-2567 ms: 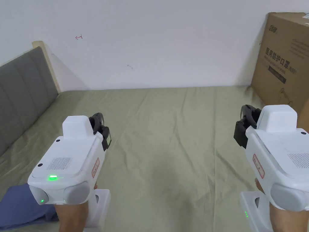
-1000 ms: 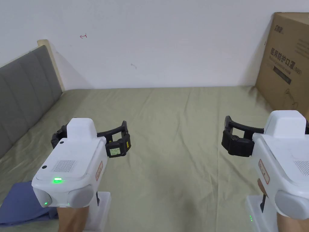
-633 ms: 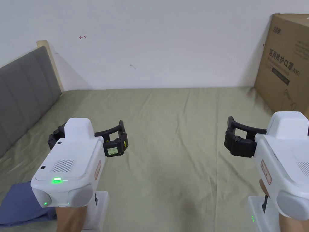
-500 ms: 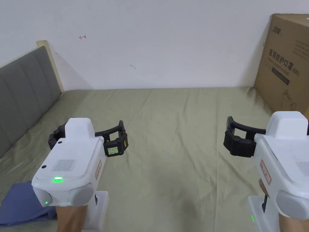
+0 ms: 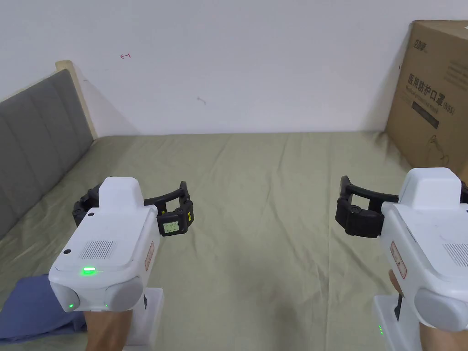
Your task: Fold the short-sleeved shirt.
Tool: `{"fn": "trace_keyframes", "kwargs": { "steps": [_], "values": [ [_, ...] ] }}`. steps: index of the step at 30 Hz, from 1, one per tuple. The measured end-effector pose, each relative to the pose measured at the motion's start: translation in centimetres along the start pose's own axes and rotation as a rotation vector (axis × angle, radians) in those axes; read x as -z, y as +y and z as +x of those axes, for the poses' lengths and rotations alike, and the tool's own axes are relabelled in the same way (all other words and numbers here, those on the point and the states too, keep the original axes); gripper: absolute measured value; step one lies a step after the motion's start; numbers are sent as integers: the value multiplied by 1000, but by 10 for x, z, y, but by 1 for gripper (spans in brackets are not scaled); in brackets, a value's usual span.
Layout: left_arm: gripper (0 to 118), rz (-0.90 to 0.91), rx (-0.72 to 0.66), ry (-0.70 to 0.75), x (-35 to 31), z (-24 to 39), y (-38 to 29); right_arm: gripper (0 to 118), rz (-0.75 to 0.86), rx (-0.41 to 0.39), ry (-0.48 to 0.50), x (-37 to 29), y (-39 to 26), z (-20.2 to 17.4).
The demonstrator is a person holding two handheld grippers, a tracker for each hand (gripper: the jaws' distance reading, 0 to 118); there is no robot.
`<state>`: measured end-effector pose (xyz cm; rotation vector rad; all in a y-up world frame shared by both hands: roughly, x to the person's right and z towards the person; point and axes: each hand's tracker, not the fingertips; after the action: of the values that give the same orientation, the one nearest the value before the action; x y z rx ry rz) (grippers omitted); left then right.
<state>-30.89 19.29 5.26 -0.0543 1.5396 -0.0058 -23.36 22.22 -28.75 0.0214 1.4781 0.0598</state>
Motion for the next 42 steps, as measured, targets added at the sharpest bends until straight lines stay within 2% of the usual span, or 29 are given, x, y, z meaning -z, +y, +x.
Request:
{"fn": "trace_keyframes", "kwargs": {
  "steps": [35, 38, 42],
  "values": [
    [118, 9, -12, -17, -6, 2, 0, 118, -4, -14, -10, 0, 3, -4],
    [118, 11, -11, -14, -7, 2, 1, 118, -34, 19, -50, 3, 5, -6],
    [118, 20, -32, -9, -9, 0, 2, 118, -197, 156, -113, 14, 9, -4]
  ]
}}
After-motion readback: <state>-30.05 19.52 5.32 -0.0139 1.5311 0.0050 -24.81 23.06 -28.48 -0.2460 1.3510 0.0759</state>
